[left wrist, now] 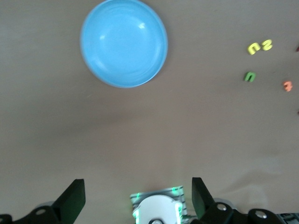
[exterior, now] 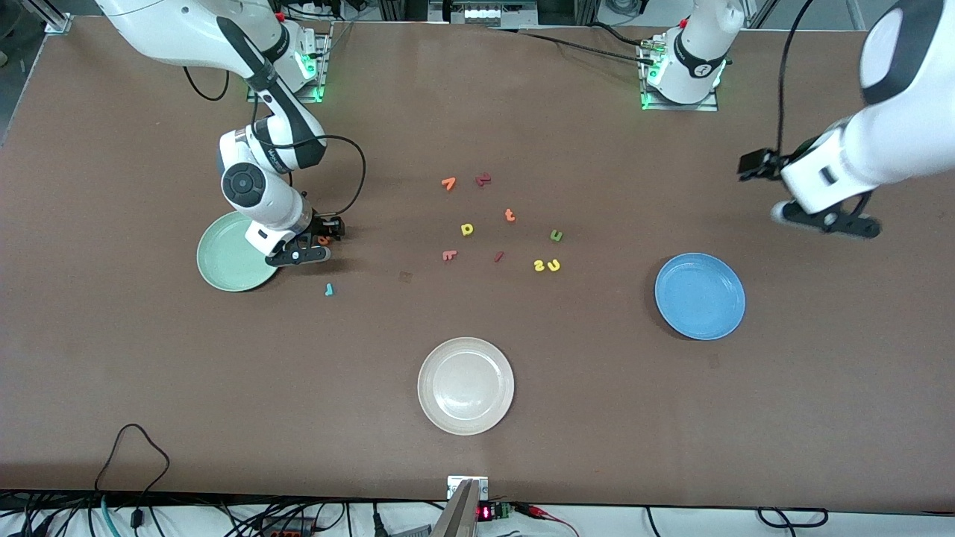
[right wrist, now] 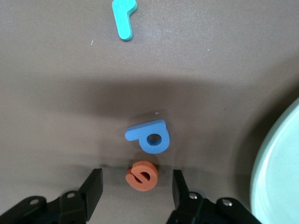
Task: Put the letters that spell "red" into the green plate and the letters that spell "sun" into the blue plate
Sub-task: 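Grasp the orange e with the right gripper while the left gripper reaches the n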
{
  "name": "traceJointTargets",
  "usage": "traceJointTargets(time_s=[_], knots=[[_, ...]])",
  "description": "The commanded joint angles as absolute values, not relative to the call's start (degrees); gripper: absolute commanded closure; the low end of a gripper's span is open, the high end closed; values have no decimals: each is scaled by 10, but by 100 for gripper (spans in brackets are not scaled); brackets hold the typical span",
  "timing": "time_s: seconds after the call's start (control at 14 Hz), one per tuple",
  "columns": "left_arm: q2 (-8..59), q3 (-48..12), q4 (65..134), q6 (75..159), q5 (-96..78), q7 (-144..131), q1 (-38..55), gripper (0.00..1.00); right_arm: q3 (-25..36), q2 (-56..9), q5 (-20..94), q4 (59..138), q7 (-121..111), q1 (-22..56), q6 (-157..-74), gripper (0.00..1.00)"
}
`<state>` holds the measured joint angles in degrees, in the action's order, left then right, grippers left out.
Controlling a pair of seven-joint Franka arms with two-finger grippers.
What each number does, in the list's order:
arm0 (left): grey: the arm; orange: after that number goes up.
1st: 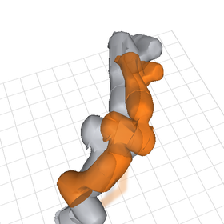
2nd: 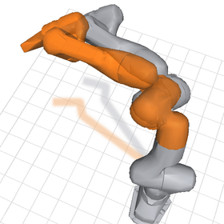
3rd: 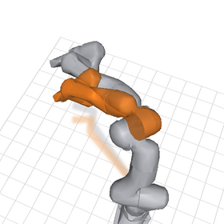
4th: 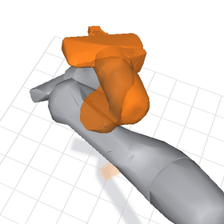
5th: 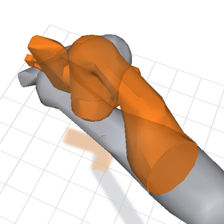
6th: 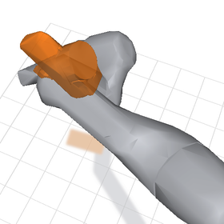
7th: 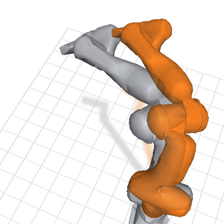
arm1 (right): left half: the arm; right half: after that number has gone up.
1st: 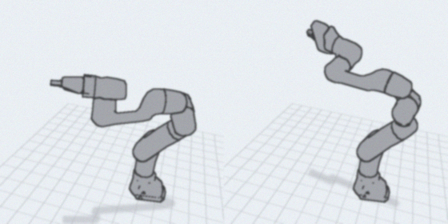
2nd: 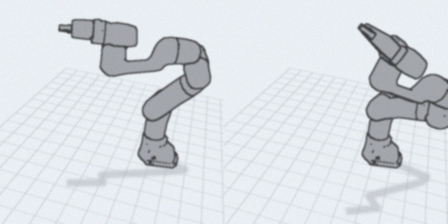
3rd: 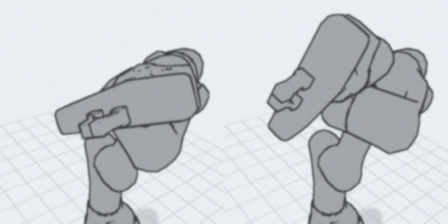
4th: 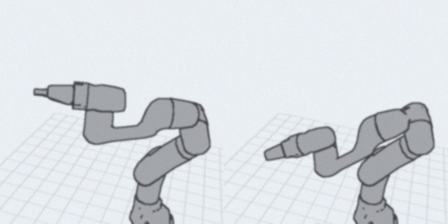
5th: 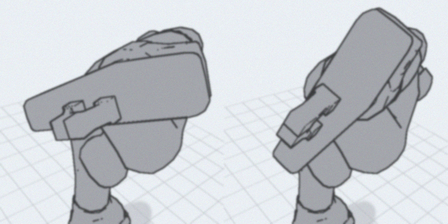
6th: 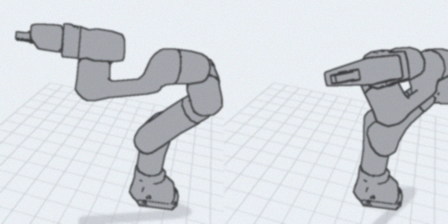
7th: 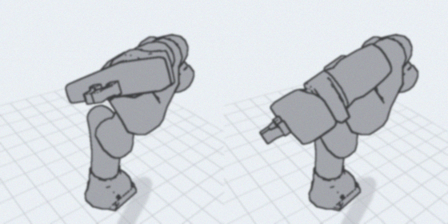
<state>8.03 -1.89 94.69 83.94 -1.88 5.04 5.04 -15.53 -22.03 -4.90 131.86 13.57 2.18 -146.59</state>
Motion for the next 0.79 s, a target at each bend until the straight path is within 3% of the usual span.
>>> traceJointTargets(time_s=[0.0, 0.29, 0.71], knots=[[137, -47, 947, 905, -39, 52, 58, 0, -156, -222, -57, 1323, 134, 23, -1479, 34], [184, -142, 981, 1025, -39, -80, 58, 0, -156, -223, -57, 1323, 134, 23, -1479, 41], [208, -217, 1146, 1314, -36, -91, 68, 2, -156, -223, -57, 1323, 134, 23, -1479, 46]])
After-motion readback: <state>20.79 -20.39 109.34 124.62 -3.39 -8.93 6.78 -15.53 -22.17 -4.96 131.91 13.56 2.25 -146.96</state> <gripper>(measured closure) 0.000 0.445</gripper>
